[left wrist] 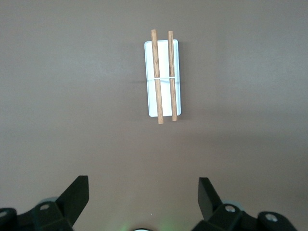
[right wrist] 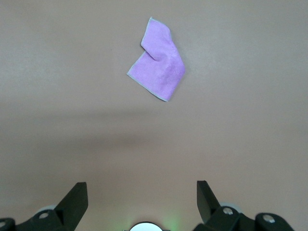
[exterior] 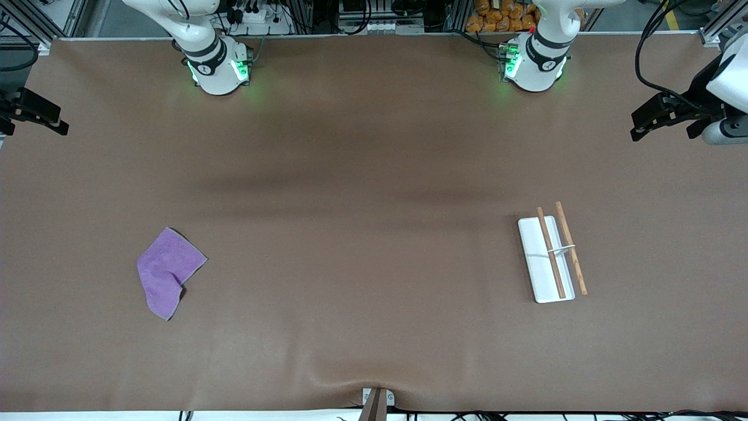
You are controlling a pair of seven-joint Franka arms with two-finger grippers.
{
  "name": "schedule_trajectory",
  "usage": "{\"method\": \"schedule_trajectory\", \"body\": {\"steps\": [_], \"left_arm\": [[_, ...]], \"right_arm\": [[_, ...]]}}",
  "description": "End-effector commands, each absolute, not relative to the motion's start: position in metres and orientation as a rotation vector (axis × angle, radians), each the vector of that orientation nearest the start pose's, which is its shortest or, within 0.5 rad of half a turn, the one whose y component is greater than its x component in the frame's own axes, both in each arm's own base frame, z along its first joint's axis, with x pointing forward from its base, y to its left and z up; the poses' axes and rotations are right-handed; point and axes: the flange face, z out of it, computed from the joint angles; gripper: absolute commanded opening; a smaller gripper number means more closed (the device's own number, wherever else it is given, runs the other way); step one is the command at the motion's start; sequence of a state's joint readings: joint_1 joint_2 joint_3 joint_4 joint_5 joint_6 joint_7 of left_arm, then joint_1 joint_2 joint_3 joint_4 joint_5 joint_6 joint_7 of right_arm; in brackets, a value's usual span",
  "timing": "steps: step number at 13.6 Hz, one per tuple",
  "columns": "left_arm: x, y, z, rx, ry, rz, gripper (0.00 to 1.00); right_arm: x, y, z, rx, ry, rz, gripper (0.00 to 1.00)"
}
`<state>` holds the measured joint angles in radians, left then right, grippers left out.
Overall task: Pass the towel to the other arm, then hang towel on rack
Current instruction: 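Move the right gripper toward the purple towel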
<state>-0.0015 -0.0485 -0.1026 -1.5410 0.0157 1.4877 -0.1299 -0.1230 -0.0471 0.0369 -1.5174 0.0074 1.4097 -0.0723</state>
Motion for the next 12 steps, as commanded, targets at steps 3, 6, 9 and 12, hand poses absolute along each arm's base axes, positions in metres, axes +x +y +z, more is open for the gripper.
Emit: {"method": "schedule_trajectory", "body": {"steps": [3, 6, 9, 12], "left_arm": [[0.520, -0.058, 0.672, -3.121, -0.017, -0.013, 1.00], [0.520, -0.059, 0.673, -3.121, -0.020, -0.015, 1.00], [0.516, -0.064, 0.671, -3.117, -0.003, 0.015, 1.00], [0.516, -0.060, 0.670, -3.119, -0.001, 0.020, 1.00]], "right_arm": [[0.518, -0.046, 0.660, -3.126, 0.008, 0.099, 1.00], [0.519, -0.047, 0.657, -3.125, 0.012, 0.106, 1.00], [0.525, -0.049, 0.648, -3.122, 0.015, 0.135, 1.00], [0.536, -0.053, 0.628, -3.113, 0.022, 0.193, 1.00]]}}
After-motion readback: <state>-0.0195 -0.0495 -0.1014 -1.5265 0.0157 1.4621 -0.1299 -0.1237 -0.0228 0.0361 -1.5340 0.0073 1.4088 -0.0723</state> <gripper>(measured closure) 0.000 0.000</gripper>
